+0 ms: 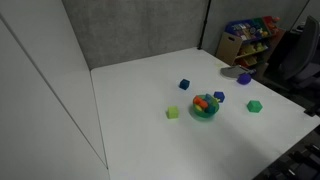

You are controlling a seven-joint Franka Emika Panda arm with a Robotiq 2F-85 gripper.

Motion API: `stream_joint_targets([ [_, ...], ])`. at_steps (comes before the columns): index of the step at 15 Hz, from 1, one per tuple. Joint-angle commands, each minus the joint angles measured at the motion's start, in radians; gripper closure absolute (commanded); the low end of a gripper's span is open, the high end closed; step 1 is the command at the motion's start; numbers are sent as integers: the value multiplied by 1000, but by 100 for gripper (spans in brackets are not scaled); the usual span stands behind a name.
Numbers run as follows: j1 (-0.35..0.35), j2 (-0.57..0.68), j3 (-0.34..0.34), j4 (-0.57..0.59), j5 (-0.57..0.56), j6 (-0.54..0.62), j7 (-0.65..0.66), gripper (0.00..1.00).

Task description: Remove the blue toy from the bowl

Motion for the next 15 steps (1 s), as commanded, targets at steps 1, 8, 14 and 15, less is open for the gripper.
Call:
stream_joint_targets([
  [1,25,2,-19,3,-8,-5,10,0],
  [8,31,25,-36,39,3,-14,-9,0],
  [14,38,147,-57,136,16,14,-28,0],
  [15,38,174,-62,157,19,23,-35,0],
])
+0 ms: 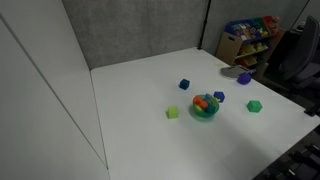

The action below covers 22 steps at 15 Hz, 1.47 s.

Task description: Remove the blue toy from the bowl

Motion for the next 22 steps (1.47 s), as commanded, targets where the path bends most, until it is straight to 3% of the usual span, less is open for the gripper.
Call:
stream_joint_targets([
  [1,9,133,-32,118,22,20,-41,0],
  [6,8,289,-46,214,47,124,-102,0],
  [16,-4,593,-24,318,210,449,-161,0],
  [21,-7,659,-13,346,267,490,-131,0],
  [22,-5,639,-13,309,245,494,-133,0],
])
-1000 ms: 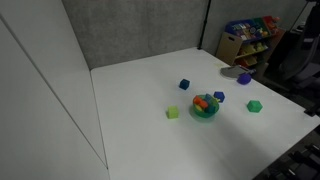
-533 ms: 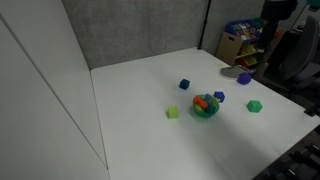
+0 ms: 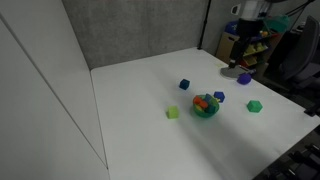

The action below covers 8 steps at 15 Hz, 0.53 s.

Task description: Remove the blue toy from the bowl

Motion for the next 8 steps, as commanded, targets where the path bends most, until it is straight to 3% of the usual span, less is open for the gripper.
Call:
stream_joint_targets([
  [1,-11,7,13,7,3,-2,2,0],
  [8,-10,58,9,13,-17,45,42,0],
])
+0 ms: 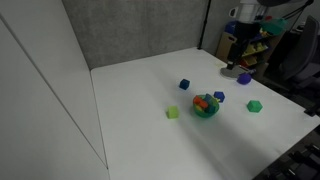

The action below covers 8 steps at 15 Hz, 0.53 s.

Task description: Remove the blue toy from the bowl

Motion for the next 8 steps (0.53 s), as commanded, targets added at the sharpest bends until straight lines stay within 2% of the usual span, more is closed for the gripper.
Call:
stream_joint_targets([
  [1,-10,49,7,10,-18,46,23,0],
  [8,-19,204,8,56,-22,162,14,0],
])
